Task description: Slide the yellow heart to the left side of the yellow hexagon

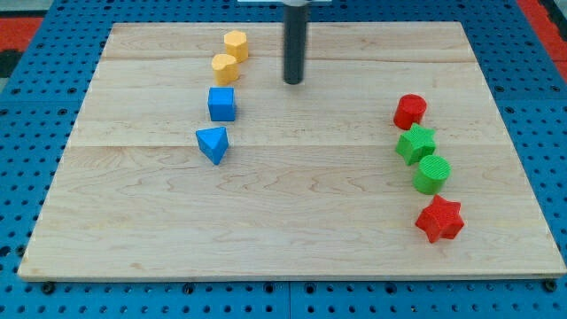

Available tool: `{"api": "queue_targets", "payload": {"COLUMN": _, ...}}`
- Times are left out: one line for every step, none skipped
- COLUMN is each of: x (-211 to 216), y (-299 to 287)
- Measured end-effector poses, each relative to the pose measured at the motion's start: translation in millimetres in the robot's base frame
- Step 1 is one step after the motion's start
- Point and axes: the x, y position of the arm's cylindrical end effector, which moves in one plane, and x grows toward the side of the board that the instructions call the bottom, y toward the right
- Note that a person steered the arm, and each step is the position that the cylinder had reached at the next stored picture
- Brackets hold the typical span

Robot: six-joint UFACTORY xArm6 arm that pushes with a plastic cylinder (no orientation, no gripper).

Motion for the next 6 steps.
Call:
{"api": "queue_targets", "payload": {"x": -0.8, "y": -53.4}}
{"api": "queue_targets", "payload": {"x": -14.4, "y": -71.6}}
{"api": "queue_targets", "payload": {"x": -46.7, "y": -89.0}}
{"api": "queue_targets", "payload": {"x": -69.9, "y": -117.9}}
{"api": "queue_targets", "payload": {"x": -80.5, "y": -98.7}}
{"api": "queue_targets", "payload": {"x": -80.4, "y": -60.8}}
